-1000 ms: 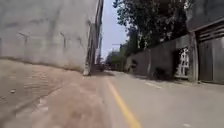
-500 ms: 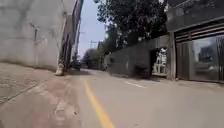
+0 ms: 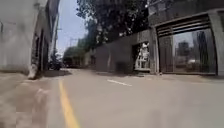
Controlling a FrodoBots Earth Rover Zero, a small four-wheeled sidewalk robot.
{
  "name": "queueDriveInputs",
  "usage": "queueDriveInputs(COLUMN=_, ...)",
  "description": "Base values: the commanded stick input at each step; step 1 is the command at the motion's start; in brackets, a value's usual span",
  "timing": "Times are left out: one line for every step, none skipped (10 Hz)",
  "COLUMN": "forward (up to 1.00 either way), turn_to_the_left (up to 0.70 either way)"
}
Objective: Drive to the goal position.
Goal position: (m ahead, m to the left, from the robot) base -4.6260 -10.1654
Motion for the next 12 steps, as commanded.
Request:
queueDriveInputs(forward=1.0, turn_to_the_left=-0.4)
queueDriveInputs(forward=1.0, turn_to_the_left=-0.4)
queueDriveInputs(forward=1.0, turn_to_the_left=-0.4)
queueDriveInputs(forward=1.0, turn_to_the_left=-0.4)
queueDriveInputs(forward=1.0, turn_to_the_left=-0.4)
queueDriveInputs(forward=1.0, turn_to_the_left=-0.4)
queueDriveInputs(forward=1.0, turn_to_the_left=-0.4)
queueDriveInputs(forward=1.0, turn_to_the_left=-0.4)
queueDriveInputs(forward=1.0, turn_to_the_left=-0.4)
queueDriveInputs(forward=1.0, turn_to_the_left=-0.4)
queueDriveInputs(forward=1.0, turn_to_the_left=-0.4)
queueDriveInputs(forward=1.0, turn_to_the_left=-0.4)
